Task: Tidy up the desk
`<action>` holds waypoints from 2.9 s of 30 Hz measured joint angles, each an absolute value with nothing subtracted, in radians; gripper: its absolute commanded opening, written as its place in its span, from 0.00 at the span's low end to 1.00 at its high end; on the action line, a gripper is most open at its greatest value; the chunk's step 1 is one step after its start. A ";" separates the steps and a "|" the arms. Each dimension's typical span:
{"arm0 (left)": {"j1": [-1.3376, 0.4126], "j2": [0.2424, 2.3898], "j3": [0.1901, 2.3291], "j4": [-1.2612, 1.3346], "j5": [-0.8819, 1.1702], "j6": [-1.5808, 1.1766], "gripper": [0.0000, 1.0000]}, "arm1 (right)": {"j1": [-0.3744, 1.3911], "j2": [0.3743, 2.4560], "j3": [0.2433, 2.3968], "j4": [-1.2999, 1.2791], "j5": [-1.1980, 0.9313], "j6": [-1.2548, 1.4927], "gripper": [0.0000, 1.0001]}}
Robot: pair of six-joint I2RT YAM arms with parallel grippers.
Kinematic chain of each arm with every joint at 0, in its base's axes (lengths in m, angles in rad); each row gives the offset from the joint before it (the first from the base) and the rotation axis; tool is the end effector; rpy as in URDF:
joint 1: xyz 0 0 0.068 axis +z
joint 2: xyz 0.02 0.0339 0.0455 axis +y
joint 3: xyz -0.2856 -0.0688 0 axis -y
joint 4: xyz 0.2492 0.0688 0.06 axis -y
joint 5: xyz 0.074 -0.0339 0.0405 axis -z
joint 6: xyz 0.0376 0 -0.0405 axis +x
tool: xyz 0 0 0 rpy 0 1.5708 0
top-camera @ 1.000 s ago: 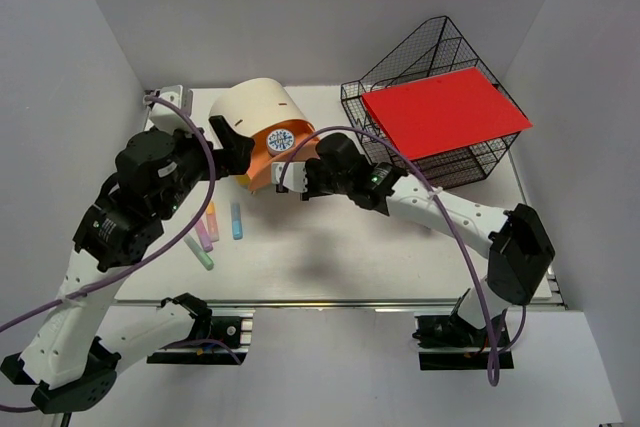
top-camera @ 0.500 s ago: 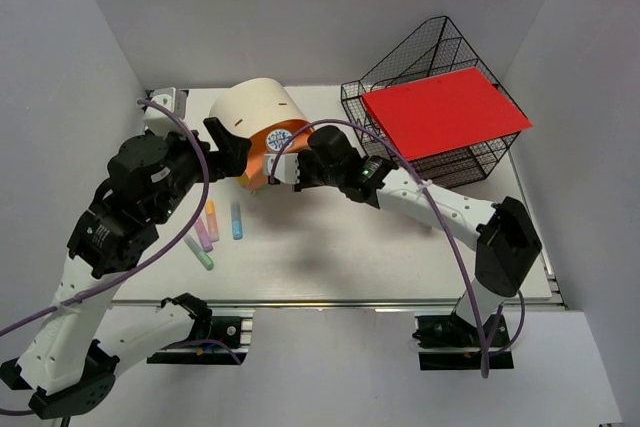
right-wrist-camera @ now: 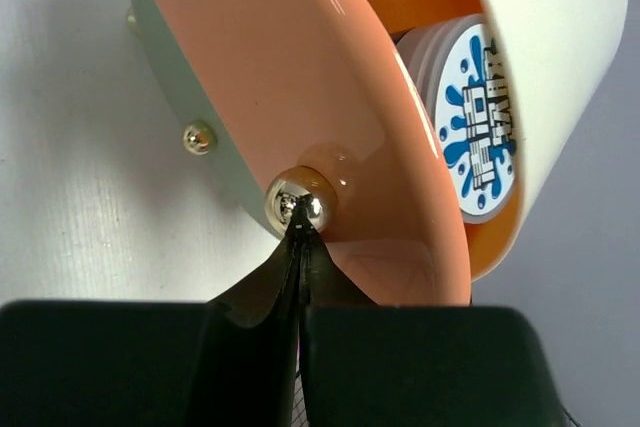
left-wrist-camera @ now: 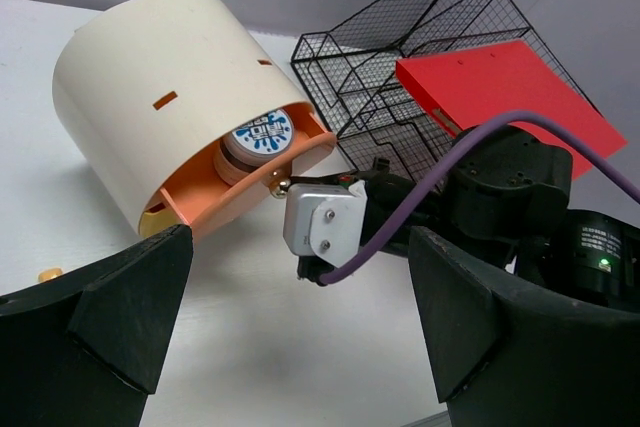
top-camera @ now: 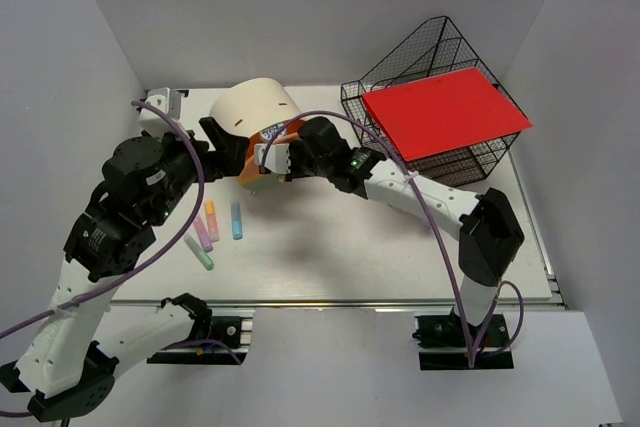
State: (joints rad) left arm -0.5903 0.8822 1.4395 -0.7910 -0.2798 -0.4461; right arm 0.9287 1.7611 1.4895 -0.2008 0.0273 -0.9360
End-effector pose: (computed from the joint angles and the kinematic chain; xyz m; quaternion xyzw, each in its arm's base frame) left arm 0.1100 -0.0612 0.4912 -0.0302 0.7813 -0.2090 0.5874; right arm 0.2581 0.3434 0.3341 -0.6806 0.5140 -0.0135 0.5219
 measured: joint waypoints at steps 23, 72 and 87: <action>-0.590 0.868 1.407 -0.777 -0.245 -0.495 0.98 | 0.890 1.906 1.658 -0.201 0.032 -0.915 0.00; -0.658 1.361 1.073 -0.492 -0.445 -0.825 0.70 | 0.578 1.234 1.213 -0.121 -0.322 -0.152 0.00; -0.755 1.592 1.233 -0.526 -0.772 -0.886 0.59 | 0.557 1.155 1.155 -0.058 -0.387 -0.138 0.00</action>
State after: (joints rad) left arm -0.7547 1.5921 1.2331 -0.5259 -0.7723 -0.8860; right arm 0.5571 1.1549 1.1553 -0.0578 -0.3874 -0.1375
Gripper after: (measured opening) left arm 0.594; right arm 0.011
